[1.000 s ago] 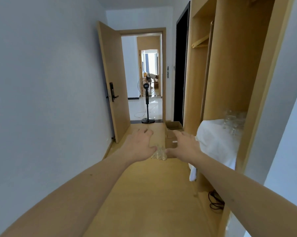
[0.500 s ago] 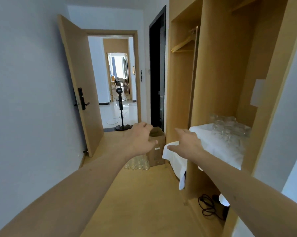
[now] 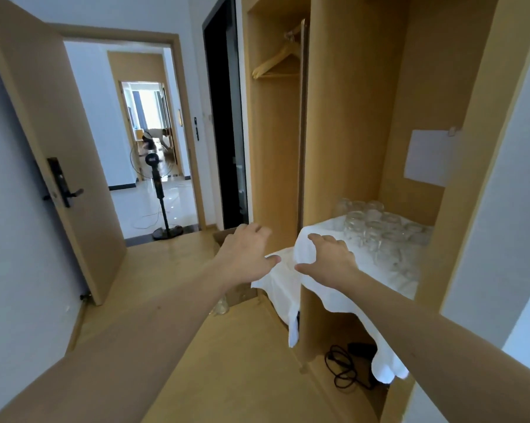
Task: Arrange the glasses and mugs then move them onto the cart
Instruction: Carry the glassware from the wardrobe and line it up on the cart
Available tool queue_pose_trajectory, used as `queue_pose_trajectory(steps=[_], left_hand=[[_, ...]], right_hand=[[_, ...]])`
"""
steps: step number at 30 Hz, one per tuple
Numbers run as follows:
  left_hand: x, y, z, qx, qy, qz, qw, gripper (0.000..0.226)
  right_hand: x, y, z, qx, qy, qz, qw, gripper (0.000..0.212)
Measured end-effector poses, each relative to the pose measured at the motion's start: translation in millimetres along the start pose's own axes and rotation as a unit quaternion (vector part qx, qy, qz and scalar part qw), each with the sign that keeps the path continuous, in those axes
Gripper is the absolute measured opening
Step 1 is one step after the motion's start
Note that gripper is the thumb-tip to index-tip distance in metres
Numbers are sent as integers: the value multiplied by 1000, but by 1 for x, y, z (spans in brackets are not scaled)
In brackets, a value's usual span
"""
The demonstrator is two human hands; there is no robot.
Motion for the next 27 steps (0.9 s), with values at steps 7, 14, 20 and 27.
queue_pose_trajectory(steps=[7, 14, 20, 27], left_hand=[[118, 31, -25, 18, 35, -28, 999, 68], [207, 37, -64, -19, 38, -47, 998, 65], [257, 38, -100, -28, 84, -82, 993, 64], [329, 36, -124, -50, 71, -162, 983, 59]], right_hand=[[122, -21, 2, 43, -13, -31, 999, 72], [213, -54, -7, 48, 0, -70, 996, 78], [254, -79, -25, 38, 10, -106, 994, 82], [290, -109, -26, 40, -5, -170, 985, 77]])
Point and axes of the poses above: each hand's wrist, its own x-axis towards the middle knuckle, its own z-axis out of the back of the hand, y = z × x, the point moved 4 cm from there along x, towards the middle knuckle, and after that the axes turned 14 degrees about -z, right-handed, at the moved point
